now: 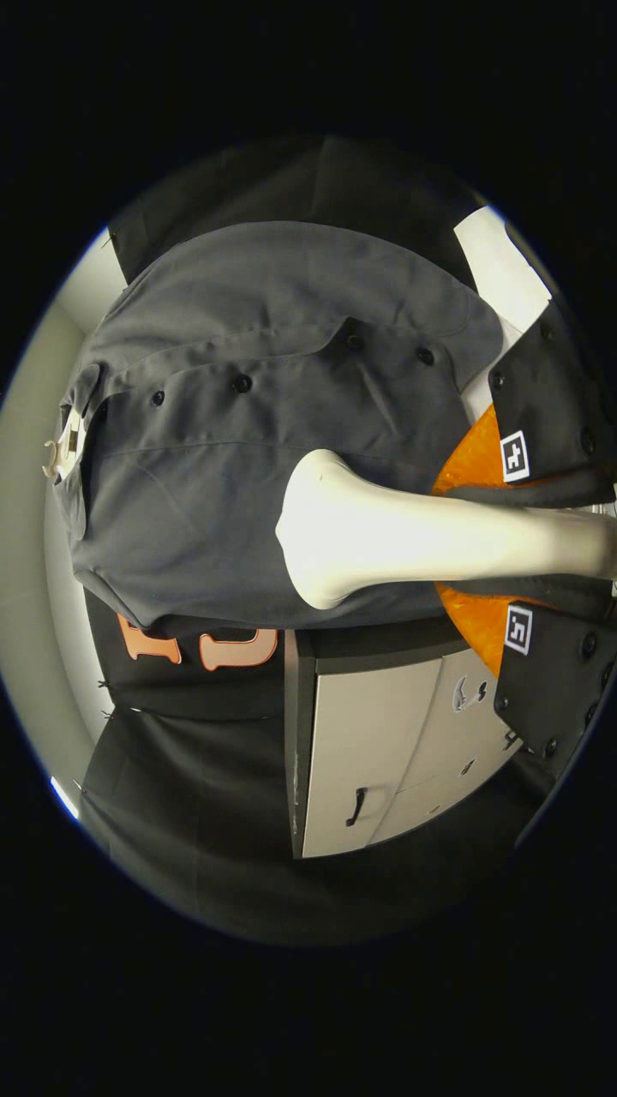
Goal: Iron the clothes twice with a garment steamer, once on the left side and once on the right side.
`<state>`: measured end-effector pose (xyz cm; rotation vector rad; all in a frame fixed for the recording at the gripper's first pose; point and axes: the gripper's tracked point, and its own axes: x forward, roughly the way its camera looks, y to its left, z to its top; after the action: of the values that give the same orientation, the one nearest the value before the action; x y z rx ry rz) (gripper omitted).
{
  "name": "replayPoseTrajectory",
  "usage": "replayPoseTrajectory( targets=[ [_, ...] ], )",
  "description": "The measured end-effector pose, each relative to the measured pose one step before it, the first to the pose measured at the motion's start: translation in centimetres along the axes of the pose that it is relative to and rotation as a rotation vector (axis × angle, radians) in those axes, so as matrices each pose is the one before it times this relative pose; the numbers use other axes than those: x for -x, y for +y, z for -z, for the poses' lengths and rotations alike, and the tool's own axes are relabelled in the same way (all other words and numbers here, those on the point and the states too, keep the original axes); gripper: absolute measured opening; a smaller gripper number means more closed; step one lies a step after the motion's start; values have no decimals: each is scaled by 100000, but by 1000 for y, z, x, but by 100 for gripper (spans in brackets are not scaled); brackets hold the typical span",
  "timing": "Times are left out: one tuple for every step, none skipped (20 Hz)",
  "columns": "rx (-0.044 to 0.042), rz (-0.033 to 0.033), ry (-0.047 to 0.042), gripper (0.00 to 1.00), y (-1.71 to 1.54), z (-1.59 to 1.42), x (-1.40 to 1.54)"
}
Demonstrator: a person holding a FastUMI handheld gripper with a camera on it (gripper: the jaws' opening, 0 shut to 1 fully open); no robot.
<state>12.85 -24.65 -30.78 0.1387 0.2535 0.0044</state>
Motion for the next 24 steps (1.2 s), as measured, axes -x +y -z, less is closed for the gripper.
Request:
replayPoseTrajectory(
  targets=[
    [-421,-11,308,38,38,272,80],
    [-477,-61,324,38,-3,314,90],
    [-312,68,336,38,33,216,28],
    [-441,70,419,38,17,212,41],
    [-218,109,-48,38,40,-18,-13],
    [-84,147,-77,38,41,-1,-67],
    [185,152,-51,38,54,-19,146],
    [197,179,163,39,-47,-59,173],
    [197,-20,30,38,-27,-137,112],
    [353,-106,-160,39,123,-357,275],
    [491,-183,-527,39,86,-546,544],
    [430,-195,-1300,38,120,-850,501],
    [-230,-80,-1368,38,189,-1245,653],
    [-198,-198,-1257,38,161,-1207,526],
    [-202,-60,-1395,38,186,-1382,653],
    [-298,-118,-913,38,62,-1376,551],
    [-1182,-337,-706,38,154,-1232,497],
    [-423,-202,-1000,38,110,-1158,552],
    [519,838,-1510,38,-203,-1252,464],
    [924,1076,-1571,38,-367,-1218,470],
    [169,839,-1141,38,-326,-1141,473],
    [57,677,-1045,38,-377,-1098,425],
    [32,757,-950,38,-446,-1077,149],
    [444,1005,-652,38,-542,-929,81]
  ],
)
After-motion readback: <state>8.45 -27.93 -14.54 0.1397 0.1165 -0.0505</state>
